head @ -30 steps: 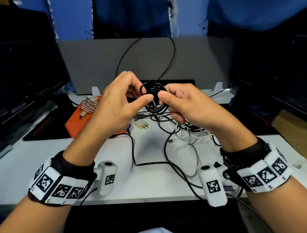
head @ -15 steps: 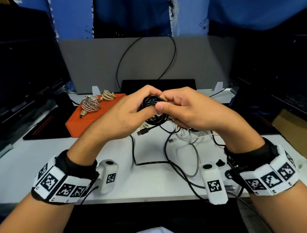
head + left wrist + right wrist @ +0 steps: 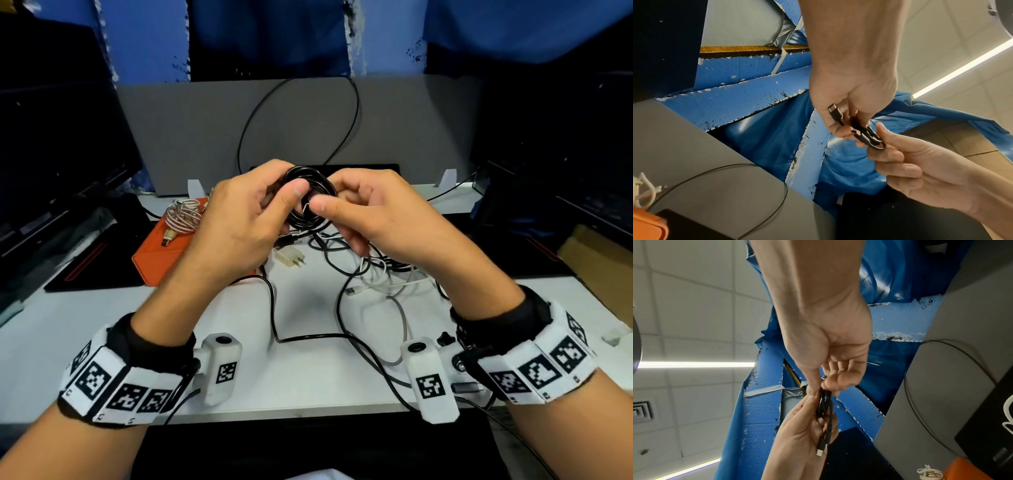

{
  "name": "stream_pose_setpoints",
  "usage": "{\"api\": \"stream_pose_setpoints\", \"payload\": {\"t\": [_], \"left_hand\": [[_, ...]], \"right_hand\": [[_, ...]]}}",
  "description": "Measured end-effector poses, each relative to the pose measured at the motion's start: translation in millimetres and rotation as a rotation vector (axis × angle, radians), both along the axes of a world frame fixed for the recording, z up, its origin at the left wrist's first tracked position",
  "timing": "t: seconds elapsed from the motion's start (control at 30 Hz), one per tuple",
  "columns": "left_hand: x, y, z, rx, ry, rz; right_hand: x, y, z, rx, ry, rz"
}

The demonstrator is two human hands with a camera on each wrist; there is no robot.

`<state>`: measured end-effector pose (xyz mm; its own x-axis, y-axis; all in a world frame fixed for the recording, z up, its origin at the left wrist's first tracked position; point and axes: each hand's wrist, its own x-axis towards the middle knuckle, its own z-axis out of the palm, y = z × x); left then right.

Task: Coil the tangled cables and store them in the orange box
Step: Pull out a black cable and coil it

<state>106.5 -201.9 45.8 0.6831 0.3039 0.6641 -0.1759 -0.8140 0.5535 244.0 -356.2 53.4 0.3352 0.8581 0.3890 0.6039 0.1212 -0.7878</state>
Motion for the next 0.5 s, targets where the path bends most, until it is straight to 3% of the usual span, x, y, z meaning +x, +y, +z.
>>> {"api": "stream_pose_setpoints", "payload": {"t": [0.33,0.5], "left_hand": [[2,1,-1,-0.012,0.009,0.056],[5,4,-2,-0.142,0.042,-0.044]], "right_hand": [[20,-8,6,-0.148,-0.03,0.022],[22,-1,4,0.105,-0.082,-0.167]]}}
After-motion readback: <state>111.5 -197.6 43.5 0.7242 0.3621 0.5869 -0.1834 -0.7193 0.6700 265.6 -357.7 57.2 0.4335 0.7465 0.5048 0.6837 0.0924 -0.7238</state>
